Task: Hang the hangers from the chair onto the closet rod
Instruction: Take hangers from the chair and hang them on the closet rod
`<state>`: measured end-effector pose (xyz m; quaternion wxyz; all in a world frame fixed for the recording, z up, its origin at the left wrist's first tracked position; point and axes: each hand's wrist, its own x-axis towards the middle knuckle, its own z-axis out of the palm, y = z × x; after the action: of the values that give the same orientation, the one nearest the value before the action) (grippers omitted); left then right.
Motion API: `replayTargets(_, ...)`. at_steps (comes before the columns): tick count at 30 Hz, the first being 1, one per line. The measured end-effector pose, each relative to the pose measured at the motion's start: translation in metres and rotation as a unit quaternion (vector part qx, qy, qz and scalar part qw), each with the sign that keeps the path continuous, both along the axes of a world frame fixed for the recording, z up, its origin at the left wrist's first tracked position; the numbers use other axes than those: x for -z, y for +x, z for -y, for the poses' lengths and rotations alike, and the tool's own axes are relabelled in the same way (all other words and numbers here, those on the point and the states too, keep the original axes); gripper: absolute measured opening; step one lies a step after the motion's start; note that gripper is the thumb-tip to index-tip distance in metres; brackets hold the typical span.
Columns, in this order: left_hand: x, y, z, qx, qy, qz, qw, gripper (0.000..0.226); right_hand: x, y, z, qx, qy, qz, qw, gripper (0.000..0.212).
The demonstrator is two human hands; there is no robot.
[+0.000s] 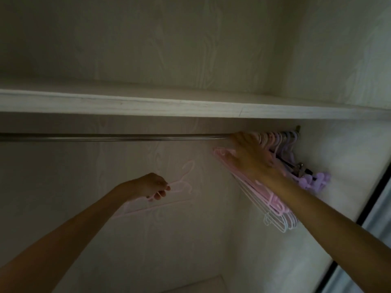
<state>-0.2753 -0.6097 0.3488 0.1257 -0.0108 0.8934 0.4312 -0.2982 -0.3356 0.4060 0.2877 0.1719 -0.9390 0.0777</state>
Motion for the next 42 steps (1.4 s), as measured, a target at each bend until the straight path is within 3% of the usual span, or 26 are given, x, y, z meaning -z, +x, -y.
replayTargets(1,0.001,0.002,0.004,0.025,-0.054,-0.018,0.998,0.022,0.011,0.002,0.008,-0.034,0.046,0.021,0.998,0.062)
replayTargets(3,0.003,0.005,0.01,0.064,-0.155,-0.062,0.984,0.027,0.04,0.004,0.019,-0.069,0.127,0.148,0.978,0.064)
replayTargets(5,0.003,0.009,0.012,0.115,-0.223,-0.101,0.963,0.028,0.067,0.011,0.029,-0.087,0.133,0.283,0.946,0.079)
replayTargets(8,0.006,0.013,0.01,0.182,-0.244,-0.142,0.942,0.028,0.095,0.03,0.047,-0.111,0.028,0.377,0.919,0.069)
replayTargets(10,0.005,0.015,0.009,0.208,-0.209,-0.167,0.941,0.026,0.101,0.039,0.05,-0.144,-0.086,0.41,0.896,0.038)
replayTargets(12,0.003,0.015,0.005,0.236,-0.177,-0.195,0.935,0.021,0.097,0.047,0.047,-0.151,-0.145,0.392,0.896,0.015)
replayTargets(15,-0.008,0.008,-0.006,0.212,-0.156,-0.266,0.927,0.02,0.077,0.053,0.034,-0.135,-0.164,0.347,0.914,0.029)
replayTargets(17,-0.023,0.003,-0.015,0.123,-0.157,-0.356,0.913,0.028,0.059,0.05,0.021,-0.1,-0.167,0.319,0.928,0.032)
replayTargets(20,-0.048,-0.001,-0.025,-0.007,-0.206,-0.502,0.84,0.042,0.029,0.037,0.009,-0.037,-0.123,0.27,0.954,0.023)
replayTargets(21,-0.052,-0.004,-0.027,-0.023,-0.243,-0.512,0.824,0.049,0.02,0.032,0.009,-0.009,-0.084,0.253,0.964,0.018)
replayTargets(25,-0.054,-0.027,-0.034,-0.026,-0.415,-0.416,0.809,0.062,0.008,-0.001,0.016,0.106,0.031,0.195,0.975,0.027)
replayTargets(31,-0.042,-0.041,-0.035,-0.071,-0.41,-0.481,0.772,0.042,0.024,-0.044,0.026,0.158,0.009,0.161,0.974,0.027)
replayTargets(36,-0.04,-0.036,-0.045,-0.092,-0.429,-0.456,0.775,0.041,0.041,-0.055,0.019,0.136,-0.054,0.165,0.975,0.037)
replayTargets(39,-0.037,-0.038,-0.046,-0.09,-0.457,-0.436,0.77,0.04,0.041,-0.046,0.012,0.088,-0.142,0.016,0.986,0.047)
replayTargets(42,-0.04,-0.036,-0.048,-0.098,-0.478,-0.444,0.751,0.042,0.026,-0.051,0.005,0.036,-0.074,-0.115,0.99,0.055)
